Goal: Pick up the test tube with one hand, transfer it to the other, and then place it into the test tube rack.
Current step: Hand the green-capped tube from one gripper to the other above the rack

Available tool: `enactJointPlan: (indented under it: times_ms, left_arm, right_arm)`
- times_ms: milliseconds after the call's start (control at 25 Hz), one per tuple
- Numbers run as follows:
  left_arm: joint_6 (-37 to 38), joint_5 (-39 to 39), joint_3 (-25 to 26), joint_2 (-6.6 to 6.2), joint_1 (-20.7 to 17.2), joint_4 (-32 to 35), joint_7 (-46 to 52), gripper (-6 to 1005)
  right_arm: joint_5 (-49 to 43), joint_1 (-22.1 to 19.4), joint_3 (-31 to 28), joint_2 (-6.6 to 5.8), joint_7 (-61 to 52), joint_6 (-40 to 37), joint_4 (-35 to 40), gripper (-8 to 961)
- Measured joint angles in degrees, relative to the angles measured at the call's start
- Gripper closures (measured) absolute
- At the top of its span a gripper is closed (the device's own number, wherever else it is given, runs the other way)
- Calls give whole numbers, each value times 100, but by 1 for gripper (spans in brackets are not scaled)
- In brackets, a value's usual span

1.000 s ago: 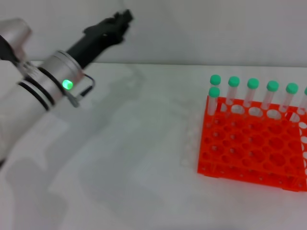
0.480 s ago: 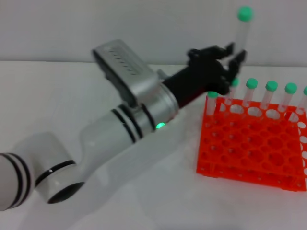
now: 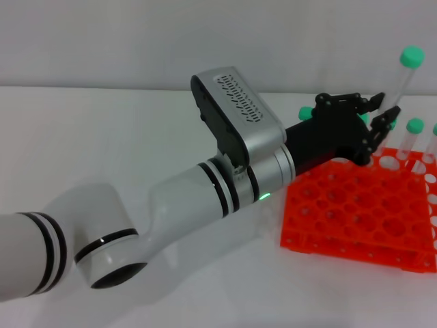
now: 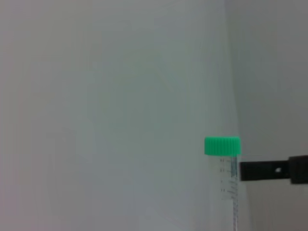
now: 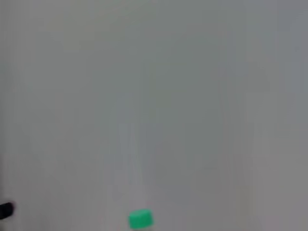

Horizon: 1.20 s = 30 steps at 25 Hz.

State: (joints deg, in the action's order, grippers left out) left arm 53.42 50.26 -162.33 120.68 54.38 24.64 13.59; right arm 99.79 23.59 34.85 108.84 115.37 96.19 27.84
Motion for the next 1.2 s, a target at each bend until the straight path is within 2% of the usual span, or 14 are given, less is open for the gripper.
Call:
enactJointPlan:
  times_ms: [360,1040,1200]
  left_arm:
    - [-16,-62,-8,-1,0,111,-14,806]
    - [-192,-70,-38,9,-45,243,-20,807]
    - [-192,-69,-47,8,-57,243,-20,807]
  right_arm:
    - [-90,382,323,192,19,-85,22,97]
    - [-137,597,475,280,-127,-87,29,110]
    - [-138,594,494,280,-130,-93,29,271]
